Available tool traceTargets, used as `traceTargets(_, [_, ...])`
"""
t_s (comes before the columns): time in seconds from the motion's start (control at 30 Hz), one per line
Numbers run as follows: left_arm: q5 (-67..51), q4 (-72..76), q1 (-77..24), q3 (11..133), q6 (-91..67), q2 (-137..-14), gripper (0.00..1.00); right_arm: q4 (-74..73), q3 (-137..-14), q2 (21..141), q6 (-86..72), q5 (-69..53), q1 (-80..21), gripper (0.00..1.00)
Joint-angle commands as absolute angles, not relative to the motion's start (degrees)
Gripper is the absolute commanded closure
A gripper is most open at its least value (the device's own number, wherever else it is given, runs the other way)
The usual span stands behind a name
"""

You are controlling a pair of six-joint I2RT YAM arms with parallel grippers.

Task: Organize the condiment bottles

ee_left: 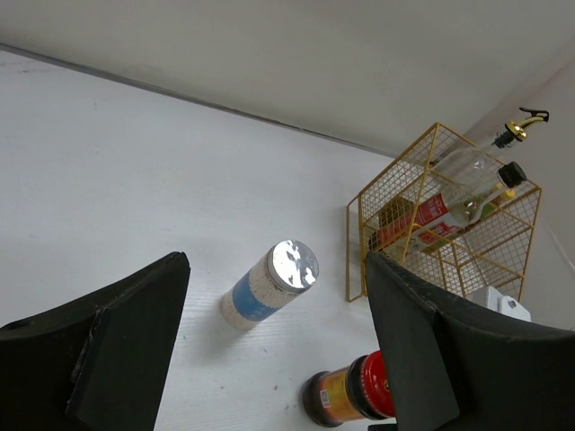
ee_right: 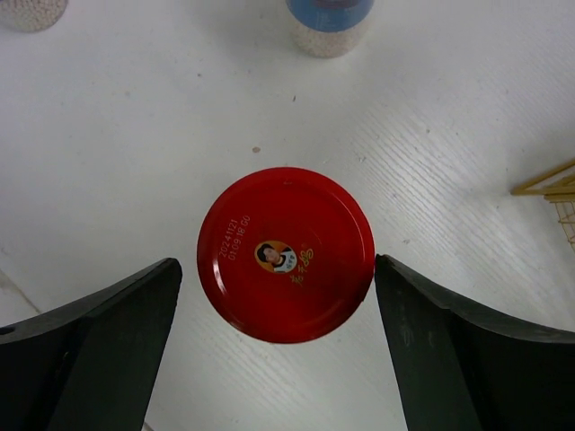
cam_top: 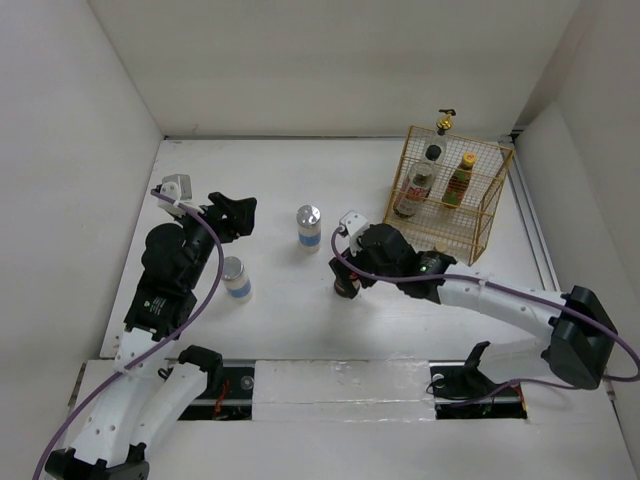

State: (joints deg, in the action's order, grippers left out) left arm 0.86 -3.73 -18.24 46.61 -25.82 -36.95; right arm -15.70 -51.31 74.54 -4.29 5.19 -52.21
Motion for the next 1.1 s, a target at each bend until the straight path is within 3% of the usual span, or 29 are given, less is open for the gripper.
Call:
traceTargets(0.0, [0.26, -1.58, -17.93, 46.58, -25.93, -36.39, 0.25, -9.06, -53.09, 75.93, -3.87, 5.27, -52.47, 0.09])
traceTargets(0.27, [0.26, -1.58, -17.93, 46.58, -25.93, -36.39, 0.25, -6.06, -52.47, 73.40, -4.48, 8.96, -52.47, 0.47])
traceTargets(0.47, [-0.35, -1.58, -17.93, 46.58, -25.93, -36.91, 0.25, -4.75, -55.72, 61.63, -3.52, 16.23, -52.47, 0.47])
traceTargets(0.67, [-0.35, -1.58, -17.93, 46.58, -25.93, -37.44, 0.25, -2.72, -59.14, 54.76, -2.90, 17.14, -42.03, 0.48])
traceTargets(1.07, [-0.35, -1.58, -17.93, 46.58, -26.46, -37.44, 0.25, -5.19, -66.01, 52.64, -2.29, 14.52, -18.75, 0.49])
